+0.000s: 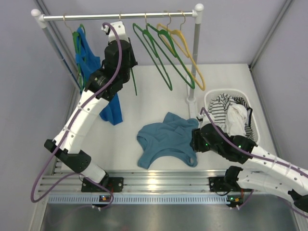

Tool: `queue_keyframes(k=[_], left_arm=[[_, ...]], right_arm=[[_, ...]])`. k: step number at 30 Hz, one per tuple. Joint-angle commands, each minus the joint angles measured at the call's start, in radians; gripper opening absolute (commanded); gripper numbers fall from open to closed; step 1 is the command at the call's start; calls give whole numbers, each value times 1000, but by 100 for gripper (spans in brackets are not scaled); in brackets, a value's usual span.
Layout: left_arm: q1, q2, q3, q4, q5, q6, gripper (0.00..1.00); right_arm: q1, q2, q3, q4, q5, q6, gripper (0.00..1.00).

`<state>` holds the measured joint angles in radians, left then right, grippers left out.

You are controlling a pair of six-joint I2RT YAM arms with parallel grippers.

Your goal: Place the tank top on the hanger

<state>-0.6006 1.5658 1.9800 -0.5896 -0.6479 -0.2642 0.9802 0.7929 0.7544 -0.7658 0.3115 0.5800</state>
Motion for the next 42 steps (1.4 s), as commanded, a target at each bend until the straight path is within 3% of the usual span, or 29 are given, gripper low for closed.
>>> queue_keyframes(k=[1,15,26,31,42], left_arm=[[1,-47,-7,-24,-42,51,33],[61,-58,-75,-27,40,102,32],[84,-75,-113,2,90,141,20],[85,-85,-122,48,100,180,0],[102,-121,-122,162,139,283,0]], right_arm=[[15,-23,-12,40,-14,-17,49],[14,-35,-26,56,-28,-29,49],[14,-32,-33,66,-34,-32,49],[12,-35,-35,69,-34,-34,49],[14,-37,-43,77,-40,-35,48]])
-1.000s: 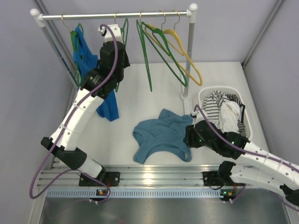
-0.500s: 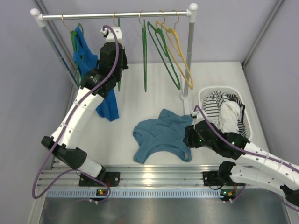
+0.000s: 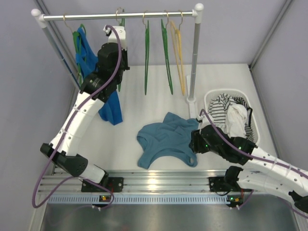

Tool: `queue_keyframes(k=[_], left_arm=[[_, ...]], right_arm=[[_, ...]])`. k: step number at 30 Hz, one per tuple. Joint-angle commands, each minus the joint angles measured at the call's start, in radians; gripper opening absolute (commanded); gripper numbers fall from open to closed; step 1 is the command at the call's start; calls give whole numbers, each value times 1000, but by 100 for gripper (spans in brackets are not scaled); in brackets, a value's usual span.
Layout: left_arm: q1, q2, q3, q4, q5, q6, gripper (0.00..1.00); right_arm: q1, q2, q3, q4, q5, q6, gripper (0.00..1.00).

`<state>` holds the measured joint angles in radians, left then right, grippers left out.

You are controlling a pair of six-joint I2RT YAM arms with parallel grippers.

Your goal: Place the tank top on the hanger

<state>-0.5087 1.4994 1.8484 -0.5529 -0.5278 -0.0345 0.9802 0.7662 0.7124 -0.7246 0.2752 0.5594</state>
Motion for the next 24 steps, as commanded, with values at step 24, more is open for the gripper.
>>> queue_keyframes(k=[24], left_arm=[[29,-315,-265,140,189,38,0]], right_arm=[[14,19,5,39,15,-18,48]])
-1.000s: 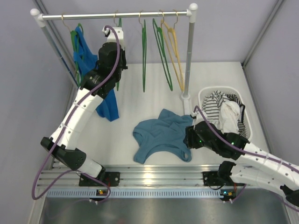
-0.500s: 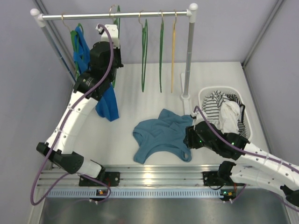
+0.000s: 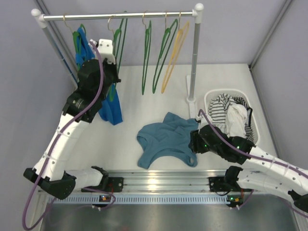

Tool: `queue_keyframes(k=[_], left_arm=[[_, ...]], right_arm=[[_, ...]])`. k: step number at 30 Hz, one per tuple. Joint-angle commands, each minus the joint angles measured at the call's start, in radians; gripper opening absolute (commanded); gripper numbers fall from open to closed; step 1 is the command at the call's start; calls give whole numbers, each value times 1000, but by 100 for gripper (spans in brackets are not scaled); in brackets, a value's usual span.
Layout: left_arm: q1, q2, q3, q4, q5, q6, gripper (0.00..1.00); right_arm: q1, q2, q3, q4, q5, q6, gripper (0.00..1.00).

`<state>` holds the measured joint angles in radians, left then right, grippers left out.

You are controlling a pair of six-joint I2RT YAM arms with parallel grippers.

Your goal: Place the tank top on the hanger

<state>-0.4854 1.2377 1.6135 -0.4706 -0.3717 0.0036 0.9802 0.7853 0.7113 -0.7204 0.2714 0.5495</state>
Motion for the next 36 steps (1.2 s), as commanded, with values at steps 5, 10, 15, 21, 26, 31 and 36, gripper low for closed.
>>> queue_keyframes(k=[5,10,15,21,26,31,36], left_arm=[[4,-191,-173,-26,161,-29,0],[4,-325,-329,-146,302,-57,0],[4,-464,-447,-270,468,-71,0],[2,-526,-539,-361,665,-103,0],[-1,-534,-563,-395,795,-140,0],[-16,-532,-580,-399,853,-154,0],[-61,-529,-606,-408,852,-166,0]], right_arm=[[14,-3,5,12,17,23,48],[14,-18,-47,1,-18,92,48],[15,-29,-120,-1,-47,200,46],[21,-41,-222,29,-64,309,39],[29,-17,-254,65,-74,355,35],[44,37,-230,87,-54,365,35],[48,91,-204,70,-21,366,34]])
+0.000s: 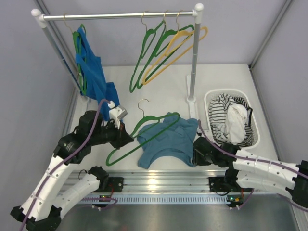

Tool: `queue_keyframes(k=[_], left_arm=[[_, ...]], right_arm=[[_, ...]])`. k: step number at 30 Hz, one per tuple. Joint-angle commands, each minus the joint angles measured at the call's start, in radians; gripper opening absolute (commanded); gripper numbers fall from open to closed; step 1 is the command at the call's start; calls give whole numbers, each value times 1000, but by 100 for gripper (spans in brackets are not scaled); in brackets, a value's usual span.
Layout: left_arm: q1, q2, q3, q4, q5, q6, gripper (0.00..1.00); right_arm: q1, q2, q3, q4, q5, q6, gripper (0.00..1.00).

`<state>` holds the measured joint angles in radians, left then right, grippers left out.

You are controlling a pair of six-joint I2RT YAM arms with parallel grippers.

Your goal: Place the tank top on the hanger

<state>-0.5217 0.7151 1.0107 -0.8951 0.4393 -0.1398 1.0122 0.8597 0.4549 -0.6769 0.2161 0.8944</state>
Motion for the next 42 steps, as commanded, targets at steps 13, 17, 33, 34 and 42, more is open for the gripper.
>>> queue_keyframes(k=[13,17,33,34,42], left_arm=[[-227,79,19,-28,12,-6,0],[-238,93,28,-34,-5,-1,0],[-270,99,20,-54,47,-15,0],[-277,103,20,-56,49,-17,0],[-288,107,23,-62,35,-18,0]], right_arm=[[16,90,198,-78,183,34,4],[12,151,225,-87,203,25,4],[11,44,140,-119,115,121,25],[12,35,133,-121,108,135,25],[40,-21,71,-56,46,152,24]])
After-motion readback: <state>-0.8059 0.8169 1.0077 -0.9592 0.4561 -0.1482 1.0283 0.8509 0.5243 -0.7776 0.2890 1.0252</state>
